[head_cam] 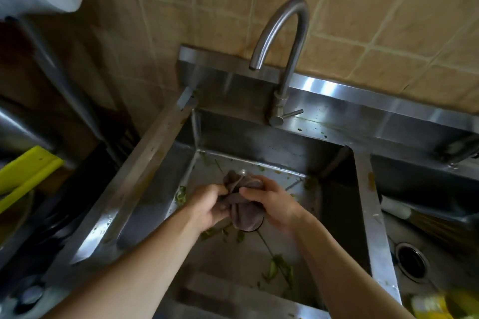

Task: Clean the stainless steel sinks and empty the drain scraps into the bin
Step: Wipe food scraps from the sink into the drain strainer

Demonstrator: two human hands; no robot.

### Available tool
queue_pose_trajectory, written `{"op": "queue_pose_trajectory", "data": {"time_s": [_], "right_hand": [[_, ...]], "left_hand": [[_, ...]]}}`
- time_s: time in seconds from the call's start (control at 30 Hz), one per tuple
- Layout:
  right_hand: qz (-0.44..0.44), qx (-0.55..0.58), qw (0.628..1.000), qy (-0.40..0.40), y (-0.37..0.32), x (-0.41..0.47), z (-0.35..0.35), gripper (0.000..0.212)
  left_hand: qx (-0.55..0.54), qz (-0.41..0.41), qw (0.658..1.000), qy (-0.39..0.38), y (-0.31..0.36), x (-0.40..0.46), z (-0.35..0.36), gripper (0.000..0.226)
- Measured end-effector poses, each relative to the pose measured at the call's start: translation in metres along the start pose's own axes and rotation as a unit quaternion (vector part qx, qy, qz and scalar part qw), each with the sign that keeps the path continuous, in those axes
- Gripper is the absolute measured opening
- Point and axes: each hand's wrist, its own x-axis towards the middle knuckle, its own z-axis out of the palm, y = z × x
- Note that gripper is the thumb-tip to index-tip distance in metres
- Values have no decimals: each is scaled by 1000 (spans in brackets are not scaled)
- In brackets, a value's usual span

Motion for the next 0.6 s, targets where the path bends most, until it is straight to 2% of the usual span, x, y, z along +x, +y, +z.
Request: {"op": "queue_pose_trajectory", "data": {"time_s": [0.07, 0.17, 0.33, 0.47, 0.6], "right_hand": [[8, 26, 1000, 5, 9, 16, -2, 11], [-6, -61, 995, 79, 25, 47, -14, 21], [36, -179, 975, 127, 49, 93, -29, 29], [58, -207, 963, 163, 62, 130, -34, 29], [43, -217, 962, 160, 57, 173, -32, 24]], "left_hand": [[39, 9, 999, 7, 0, 15, 5, 26], [119, 36, 991, 50, 3, 36, 9, 23], [181, 38, 979, 89, 3, 70, -8, 21], [278, 76, 947, 141, 14, 99, -35, 30], [360, 125, 907, 181, 32, 127, -62, 39]]}}
